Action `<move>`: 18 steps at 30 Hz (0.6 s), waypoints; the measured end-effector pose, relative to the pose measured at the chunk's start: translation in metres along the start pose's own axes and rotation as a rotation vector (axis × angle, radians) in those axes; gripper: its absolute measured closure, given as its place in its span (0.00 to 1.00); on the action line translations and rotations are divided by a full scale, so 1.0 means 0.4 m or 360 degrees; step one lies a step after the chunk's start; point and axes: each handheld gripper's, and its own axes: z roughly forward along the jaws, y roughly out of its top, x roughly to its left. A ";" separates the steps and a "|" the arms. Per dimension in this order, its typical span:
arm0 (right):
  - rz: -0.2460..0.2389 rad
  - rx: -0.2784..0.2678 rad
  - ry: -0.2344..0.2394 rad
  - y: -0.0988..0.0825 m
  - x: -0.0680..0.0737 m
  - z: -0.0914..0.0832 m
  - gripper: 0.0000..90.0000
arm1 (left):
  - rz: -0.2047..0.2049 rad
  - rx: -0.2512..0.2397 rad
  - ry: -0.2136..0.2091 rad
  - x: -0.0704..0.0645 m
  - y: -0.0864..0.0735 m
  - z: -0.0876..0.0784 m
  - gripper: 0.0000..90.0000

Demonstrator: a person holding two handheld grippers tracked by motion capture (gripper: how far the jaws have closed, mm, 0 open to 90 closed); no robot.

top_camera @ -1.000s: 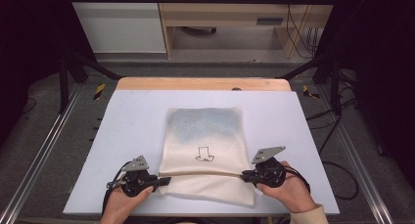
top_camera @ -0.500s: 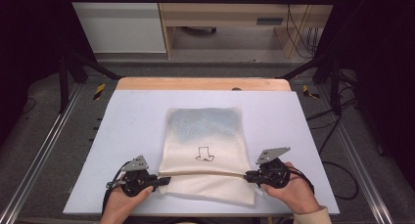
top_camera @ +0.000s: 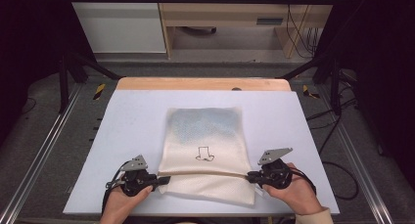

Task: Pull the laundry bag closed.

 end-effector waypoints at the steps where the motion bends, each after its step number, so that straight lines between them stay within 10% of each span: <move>1: 0.0001 0.0010 -0.0006 -0.001 -0.001 -0.001 0.91 | 0.0001 0.0000 0.0002 0.000 0.000 0.000 0.92; 18: 0.0008 0.0021 0.0009 -0.011 -0.006 0.003 0.91 | 0.0009 -0.0004 0.0008 -0.002 0.001 -0.001 0.92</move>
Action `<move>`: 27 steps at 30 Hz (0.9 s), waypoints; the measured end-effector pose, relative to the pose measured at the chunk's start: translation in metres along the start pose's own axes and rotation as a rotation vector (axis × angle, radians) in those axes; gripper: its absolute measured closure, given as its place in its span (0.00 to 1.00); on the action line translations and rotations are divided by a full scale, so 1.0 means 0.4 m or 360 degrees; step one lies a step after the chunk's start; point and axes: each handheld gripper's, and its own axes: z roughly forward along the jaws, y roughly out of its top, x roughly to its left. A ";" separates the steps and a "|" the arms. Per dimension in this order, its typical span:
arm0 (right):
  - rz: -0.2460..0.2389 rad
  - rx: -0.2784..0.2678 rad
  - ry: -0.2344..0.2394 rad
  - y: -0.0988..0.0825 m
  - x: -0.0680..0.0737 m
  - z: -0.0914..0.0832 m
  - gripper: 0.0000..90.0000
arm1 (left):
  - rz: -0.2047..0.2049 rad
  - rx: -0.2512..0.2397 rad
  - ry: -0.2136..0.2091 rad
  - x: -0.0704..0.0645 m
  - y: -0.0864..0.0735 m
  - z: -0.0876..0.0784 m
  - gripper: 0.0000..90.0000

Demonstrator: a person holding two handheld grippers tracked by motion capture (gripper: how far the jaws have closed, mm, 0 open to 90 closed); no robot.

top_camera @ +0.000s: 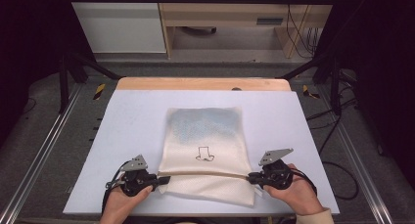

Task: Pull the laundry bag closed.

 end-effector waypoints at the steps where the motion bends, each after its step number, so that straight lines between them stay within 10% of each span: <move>1: -0.0001 0.0007 0.0004 0.000 0.000 0.001 0.91 | 0.0001 0.0001 0.0000 0.000 0.000 0.000 0.92; 27: 0.0028 0.0020 0.0002 -0.017 -0.005 -0.003 0.91 | 0.0008 0.0005 0.0004 -0.001 0.001 -0.001 0.92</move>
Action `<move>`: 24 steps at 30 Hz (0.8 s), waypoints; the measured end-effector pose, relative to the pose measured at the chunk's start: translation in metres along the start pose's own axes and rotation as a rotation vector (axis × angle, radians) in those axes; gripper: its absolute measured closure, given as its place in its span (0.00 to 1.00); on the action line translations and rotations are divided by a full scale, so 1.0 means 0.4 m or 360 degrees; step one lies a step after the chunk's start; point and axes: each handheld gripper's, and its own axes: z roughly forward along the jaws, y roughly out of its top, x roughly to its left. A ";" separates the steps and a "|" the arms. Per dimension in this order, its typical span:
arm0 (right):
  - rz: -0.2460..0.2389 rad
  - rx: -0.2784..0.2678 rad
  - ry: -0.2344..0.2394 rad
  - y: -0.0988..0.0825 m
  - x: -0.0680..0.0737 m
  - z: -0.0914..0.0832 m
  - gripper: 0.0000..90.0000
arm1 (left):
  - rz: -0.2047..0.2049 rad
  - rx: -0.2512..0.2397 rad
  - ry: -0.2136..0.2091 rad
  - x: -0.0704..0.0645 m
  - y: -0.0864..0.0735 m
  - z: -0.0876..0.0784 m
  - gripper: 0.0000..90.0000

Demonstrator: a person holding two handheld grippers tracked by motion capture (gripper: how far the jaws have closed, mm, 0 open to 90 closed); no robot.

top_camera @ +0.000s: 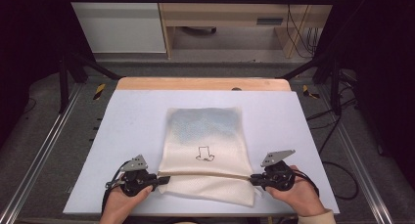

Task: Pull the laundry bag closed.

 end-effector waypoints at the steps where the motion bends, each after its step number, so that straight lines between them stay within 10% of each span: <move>1: -0.0005 0.0001 -0.0002 0.000 -0.001 0.000 0.91 | 0.0000 0.0001 0.0001 0.000 0.000 0.000 0.92; 24: 0.0006 0.0039 -0.0007 -0.002 0.003 0.019 0.91 | 0.0014 0.0051 0.0020 -0.007 -0.001 0.002 0.89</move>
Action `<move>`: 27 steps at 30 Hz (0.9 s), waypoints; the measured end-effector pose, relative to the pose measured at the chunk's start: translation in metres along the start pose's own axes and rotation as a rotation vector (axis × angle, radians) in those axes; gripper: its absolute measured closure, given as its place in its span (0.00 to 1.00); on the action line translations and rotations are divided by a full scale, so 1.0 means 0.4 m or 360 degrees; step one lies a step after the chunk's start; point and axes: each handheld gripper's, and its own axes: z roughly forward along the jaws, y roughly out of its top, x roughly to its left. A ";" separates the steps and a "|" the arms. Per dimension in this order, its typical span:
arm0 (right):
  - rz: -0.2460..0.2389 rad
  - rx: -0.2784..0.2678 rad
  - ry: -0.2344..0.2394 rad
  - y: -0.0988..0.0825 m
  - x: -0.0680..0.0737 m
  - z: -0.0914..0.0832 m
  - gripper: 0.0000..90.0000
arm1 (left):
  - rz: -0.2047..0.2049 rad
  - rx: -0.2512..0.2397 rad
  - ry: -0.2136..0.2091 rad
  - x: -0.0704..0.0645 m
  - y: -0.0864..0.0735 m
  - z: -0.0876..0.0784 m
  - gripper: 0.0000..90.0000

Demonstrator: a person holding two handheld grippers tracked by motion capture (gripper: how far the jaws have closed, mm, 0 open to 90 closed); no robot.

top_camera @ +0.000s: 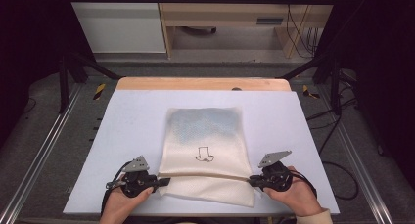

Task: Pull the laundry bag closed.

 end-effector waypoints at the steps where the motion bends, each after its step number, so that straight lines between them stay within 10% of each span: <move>1: -0.0001 -0.0003 -0.0001 0.000 0.000 0.000 0.91 | 0.0001 0.0002 0.0000 0.000 0.000 0.000 0.89; 14: 0.0000 0.0003 -0.0019 0.012 0.011 0.012 0.74 | -0.0014 -0.0021 0.0135 0.002 0.003 -0.005 0.56; 27: -0.0055 -0.0106 -0.0132 0.045 0.034 0.021 0.30 | -0.0018 -0.0046 0.0221 0.001 0.008 -0.012 0.23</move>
